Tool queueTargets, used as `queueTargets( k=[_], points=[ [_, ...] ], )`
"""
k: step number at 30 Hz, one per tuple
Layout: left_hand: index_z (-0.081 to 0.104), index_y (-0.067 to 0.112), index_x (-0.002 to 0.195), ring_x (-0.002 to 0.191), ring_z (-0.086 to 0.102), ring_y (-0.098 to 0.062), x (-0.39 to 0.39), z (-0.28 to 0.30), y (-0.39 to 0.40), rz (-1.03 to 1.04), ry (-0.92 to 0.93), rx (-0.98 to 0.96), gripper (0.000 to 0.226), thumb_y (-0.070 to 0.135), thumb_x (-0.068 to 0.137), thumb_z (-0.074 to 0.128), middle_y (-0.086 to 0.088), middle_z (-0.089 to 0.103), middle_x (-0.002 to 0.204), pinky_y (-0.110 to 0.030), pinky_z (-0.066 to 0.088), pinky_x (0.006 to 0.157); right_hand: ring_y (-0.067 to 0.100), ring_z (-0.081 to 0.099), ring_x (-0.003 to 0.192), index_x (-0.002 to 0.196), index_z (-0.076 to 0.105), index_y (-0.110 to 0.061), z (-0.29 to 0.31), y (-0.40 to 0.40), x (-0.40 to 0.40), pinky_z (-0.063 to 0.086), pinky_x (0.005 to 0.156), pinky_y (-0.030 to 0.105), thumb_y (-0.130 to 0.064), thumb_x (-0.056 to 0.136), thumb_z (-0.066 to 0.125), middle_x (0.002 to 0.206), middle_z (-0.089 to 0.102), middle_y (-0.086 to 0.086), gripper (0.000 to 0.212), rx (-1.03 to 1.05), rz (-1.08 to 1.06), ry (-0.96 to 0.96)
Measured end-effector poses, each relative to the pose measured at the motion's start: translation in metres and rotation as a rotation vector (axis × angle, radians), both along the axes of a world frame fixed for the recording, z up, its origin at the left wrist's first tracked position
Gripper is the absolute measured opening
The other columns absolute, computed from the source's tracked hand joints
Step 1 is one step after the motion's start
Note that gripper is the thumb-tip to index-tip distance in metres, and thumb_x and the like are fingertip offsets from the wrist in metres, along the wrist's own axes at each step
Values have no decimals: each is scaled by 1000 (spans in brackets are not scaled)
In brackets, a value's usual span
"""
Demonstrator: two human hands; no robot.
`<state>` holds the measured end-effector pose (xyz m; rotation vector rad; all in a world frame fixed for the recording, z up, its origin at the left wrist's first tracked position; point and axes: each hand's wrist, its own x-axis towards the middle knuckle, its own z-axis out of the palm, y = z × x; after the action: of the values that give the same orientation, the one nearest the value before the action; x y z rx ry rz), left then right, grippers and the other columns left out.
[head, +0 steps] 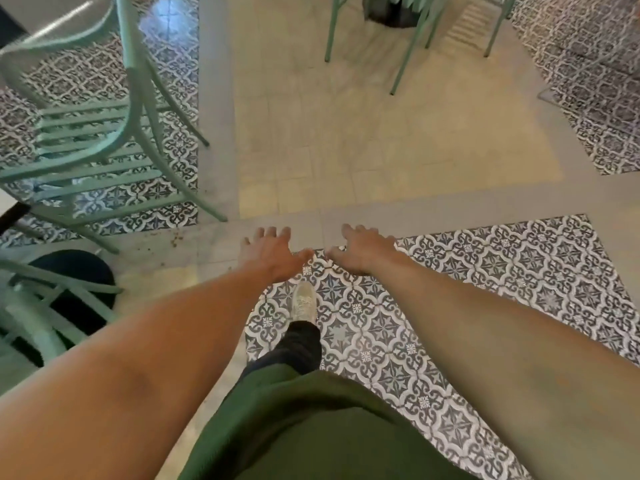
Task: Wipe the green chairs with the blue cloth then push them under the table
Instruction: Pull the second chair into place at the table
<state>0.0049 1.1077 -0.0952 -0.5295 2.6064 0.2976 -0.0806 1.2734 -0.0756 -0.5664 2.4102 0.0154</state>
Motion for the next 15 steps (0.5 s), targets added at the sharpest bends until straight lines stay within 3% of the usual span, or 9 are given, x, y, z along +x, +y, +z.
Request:
queueTargets(
  k=[15],
  points=[
    [32,20,148,139,31,-30,-229,7,-132,245,9,33,85,76,84,33,-8,38,151,-54,32,108,34,26,140,150,22,-24,11,-136,-259,25,109,57,-66,89,38,156,28,7,76,49,198,-6]
  ],
)
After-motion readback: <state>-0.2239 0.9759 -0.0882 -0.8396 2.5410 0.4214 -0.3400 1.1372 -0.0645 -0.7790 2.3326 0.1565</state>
